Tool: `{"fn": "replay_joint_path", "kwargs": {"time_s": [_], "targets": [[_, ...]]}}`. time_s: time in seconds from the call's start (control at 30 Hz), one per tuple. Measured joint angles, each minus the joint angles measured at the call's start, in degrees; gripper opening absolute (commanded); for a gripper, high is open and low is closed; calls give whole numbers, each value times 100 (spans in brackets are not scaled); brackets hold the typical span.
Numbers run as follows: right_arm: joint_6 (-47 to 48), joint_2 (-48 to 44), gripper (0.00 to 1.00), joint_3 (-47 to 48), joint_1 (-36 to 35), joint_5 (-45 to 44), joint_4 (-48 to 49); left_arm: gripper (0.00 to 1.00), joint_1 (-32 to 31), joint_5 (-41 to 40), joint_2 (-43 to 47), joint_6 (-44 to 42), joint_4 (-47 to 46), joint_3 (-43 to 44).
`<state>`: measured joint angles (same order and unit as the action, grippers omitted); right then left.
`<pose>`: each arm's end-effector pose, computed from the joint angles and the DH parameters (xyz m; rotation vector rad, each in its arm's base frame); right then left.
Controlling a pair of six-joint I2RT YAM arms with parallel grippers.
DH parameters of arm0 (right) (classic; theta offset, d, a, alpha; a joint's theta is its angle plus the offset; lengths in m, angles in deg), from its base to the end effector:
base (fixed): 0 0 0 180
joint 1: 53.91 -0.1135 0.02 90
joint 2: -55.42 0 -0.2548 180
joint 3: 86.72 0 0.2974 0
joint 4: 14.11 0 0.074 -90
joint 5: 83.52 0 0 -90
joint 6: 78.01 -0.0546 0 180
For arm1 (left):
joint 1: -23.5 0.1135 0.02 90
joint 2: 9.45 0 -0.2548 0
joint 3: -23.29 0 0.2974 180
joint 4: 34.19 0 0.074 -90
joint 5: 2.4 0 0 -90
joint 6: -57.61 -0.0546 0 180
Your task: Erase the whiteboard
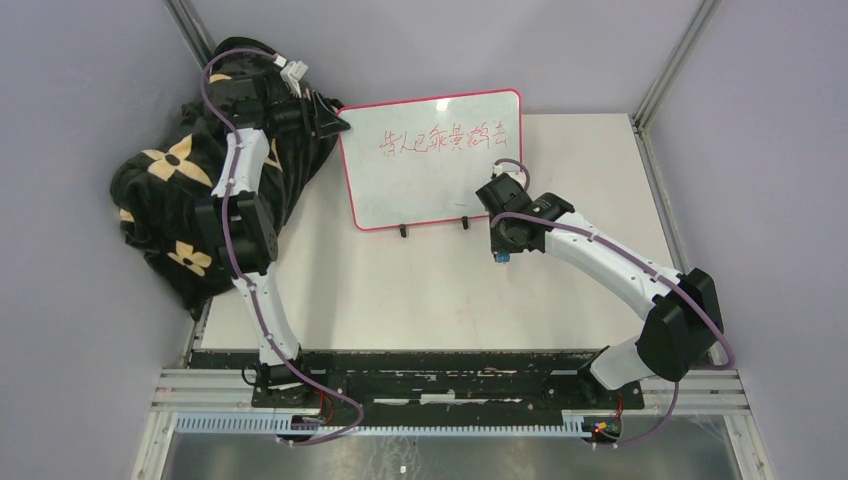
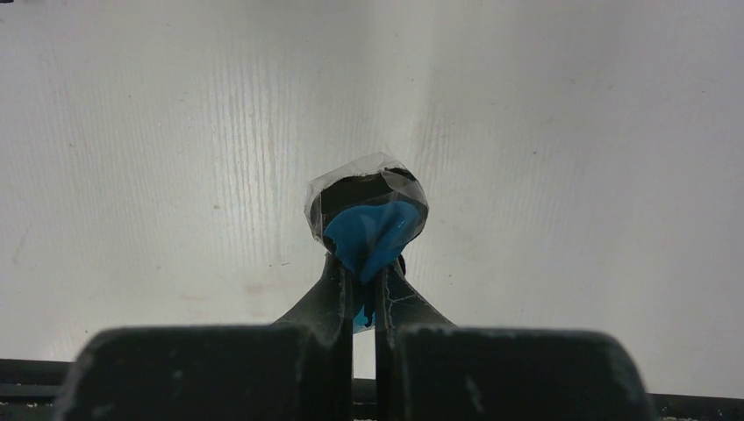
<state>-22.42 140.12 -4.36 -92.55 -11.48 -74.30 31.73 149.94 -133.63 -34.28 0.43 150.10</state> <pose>0.2852 0.2065 0.2433 0.0044 2.5763 0.0476 0.5458 0.0301 0.2853 0.5165 1.8790 -1.0229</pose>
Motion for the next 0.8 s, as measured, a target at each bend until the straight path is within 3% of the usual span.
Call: {"fn": "replay_joint_path", "kwargs": {"time_s": [0.33,0.8], "targets": [[-2,0,1,0,0,-17,-11,67,-98,129,-17,181,-199,127],[-24,0,1,-2,0,-35,-13,49,-133,234,-186,393,-339,144]]}}
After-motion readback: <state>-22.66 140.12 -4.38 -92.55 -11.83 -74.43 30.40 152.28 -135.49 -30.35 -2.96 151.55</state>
